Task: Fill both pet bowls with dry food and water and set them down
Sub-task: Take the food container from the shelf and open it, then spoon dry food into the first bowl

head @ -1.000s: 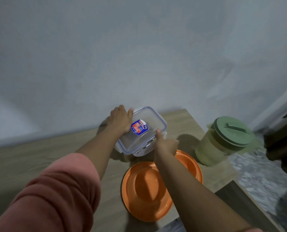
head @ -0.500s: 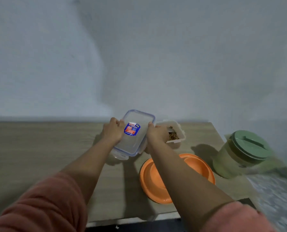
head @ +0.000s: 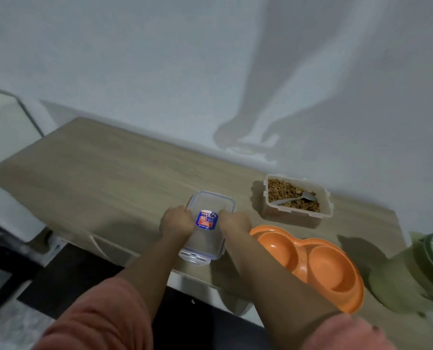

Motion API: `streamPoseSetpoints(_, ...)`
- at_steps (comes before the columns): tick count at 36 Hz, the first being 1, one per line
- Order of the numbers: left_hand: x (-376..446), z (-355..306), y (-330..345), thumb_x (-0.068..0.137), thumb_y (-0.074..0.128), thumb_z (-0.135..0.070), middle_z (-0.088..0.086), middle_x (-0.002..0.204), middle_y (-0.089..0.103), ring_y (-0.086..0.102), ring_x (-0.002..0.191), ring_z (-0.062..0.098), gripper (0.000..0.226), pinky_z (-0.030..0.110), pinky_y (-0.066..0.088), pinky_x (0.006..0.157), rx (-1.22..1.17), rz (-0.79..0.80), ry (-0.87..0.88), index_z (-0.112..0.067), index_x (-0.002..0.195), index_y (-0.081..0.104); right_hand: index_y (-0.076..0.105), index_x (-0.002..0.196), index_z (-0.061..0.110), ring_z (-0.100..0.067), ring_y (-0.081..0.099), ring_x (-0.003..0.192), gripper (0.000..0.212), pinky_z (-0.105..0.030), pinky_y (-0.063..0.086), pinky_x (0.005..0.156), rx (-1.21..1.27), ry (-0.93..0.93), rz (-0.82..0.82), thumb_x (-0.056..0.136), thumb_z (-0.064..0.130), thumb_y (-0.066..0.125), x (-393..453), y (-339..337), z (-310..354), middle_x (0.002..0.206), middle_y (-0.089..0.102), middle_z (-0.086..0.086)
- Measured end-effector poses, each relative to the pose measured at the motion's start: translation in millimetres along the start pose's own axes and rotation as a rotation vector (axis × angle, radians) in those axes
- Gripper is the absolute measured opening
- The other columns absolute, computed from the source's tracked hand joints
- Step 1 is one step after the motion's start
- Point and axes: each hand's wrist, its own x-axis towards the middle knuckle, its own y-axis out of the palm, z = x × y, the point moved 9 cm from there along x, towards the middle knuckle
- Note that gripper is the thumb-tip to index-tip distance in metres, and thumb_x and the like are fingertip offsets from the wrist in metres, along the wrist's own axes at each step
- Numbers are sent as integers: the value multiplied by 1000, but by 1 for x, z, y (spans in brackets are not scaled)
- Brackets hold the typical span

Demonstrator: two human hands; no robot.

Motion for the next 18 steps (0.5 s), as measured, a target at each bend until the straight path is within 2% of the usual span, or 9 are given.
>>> streamPoseSetpoints(4,-5,0,6,104,29,-17,18,130,57,51,122,31,38,34,38,101,74,-3,10,-1,127,54,57,124,1,-31,59,114,47,-29,45,82,-34,-12,34,88,31,58,1,4,-11,127,61,-16)
streamPoseSetpoints(8,-4,3,11,103,29,-17,17,130,57,51,122,31,38,33,39,100,112,14,-12,-1,128,53,58,122,1,-32,60,111,49,-34,49,87,-41,-37,83,86,34,59,1,5,-17,124,63,-17)
streamPoseSetpoints(12,0,1,13,103,30,-17,15,133,55,51,125,30,38,34,39,103,36,24,-60,-3,130,53,60,122,2,-30,61,110,48,-30,44,76,-62,-68,111,87,35,58,5,-4,-16,121,64,-15)
streamPoseSetpoints(15,8,-3,8,99,38,-22,22,128,54,49,120,37,34,37,39,102,-37,-83,-93,-4,121,57,67,106,3,-29,62,104,35,-29,42,75,-142,-190,82,90,30,53,5,-22,0,104,66,-15)
streamPoseSetpoints(16,12,-10,4,98,40,-24,24,123,56,49,117,39,33,39,38,100,-88,-152,-71,-3,116,59,68,99,4,-29,62,100,29,-29,44,78,-148,-244,39,91,27,51,4,-33,8,96,65,-15)
streamPoseSetpoints(18,20,-37,0,98,41,-25,27,113,61,51,110,42,33,41,38,96,-141,-231,25,-1,106,63,69,97,3,-29,61,98,29,-27,43,80,-114,-335,-84,92,20,47,4,-62,23,96,67,-16)
